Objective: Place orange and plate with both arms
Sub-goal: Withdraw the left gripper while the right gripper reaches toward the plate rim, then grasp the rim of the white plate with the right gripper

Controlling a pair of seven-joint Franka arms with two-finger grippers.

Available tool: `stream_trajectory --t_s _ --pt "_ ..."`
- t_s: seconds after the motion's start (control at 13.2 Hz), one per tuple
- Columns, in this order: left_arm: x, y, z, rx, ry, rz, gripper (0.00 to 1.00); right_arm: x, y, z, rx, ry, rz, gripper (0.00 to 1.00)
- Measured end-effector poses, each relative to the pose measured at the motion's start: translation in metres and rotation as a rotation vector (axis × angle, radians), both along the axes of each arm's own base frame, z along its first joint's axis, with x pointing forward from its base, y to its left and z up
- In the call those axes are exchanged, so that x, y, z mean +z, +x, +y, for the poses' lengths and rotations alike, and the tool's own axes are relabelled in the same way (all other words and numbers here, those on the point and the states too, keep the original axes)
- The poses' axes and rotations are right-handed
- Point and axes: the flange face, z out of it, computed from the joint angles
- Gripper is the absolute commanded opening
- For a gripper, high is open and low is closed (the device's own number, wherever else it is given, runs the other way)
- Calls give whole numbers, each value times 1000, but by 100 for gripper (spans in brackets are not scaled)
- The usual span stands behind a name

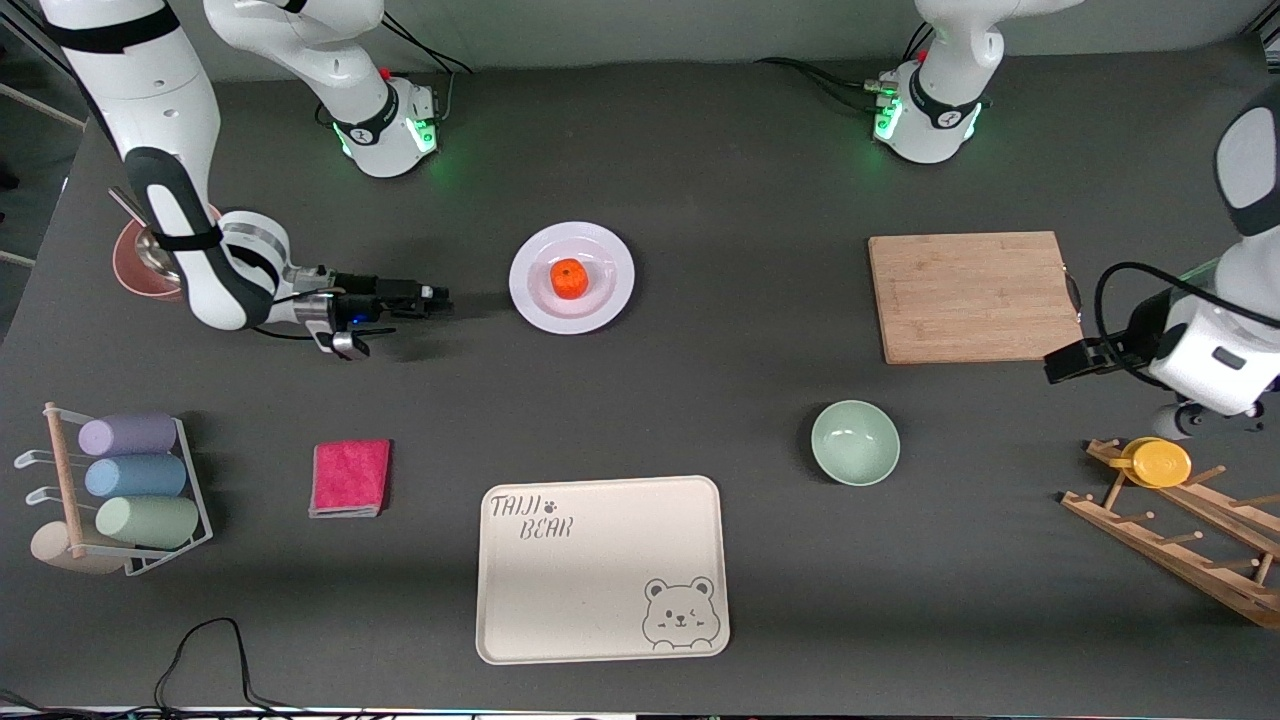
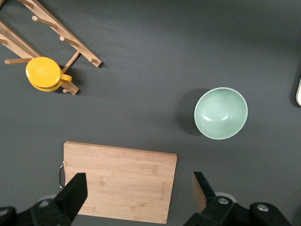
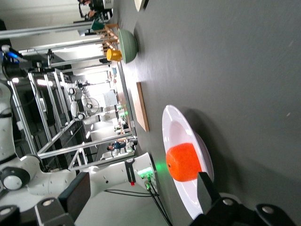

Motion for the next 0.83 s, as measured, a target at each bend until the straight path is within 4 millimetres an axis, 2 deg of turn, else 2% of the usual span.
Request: stream_trajectory --t_s 0.23,0.53,0.83 --pt "13 -25 15 -37 8 -23 100 -17 -22 9 11 10 -49 100" --pt "37 -51 23 -58 11 -33 100 -40 -46 26 12 15 -72 100" --pt "48 -56 18 -73 10 -45 100 -52 -54 43 4 15 -83 100"
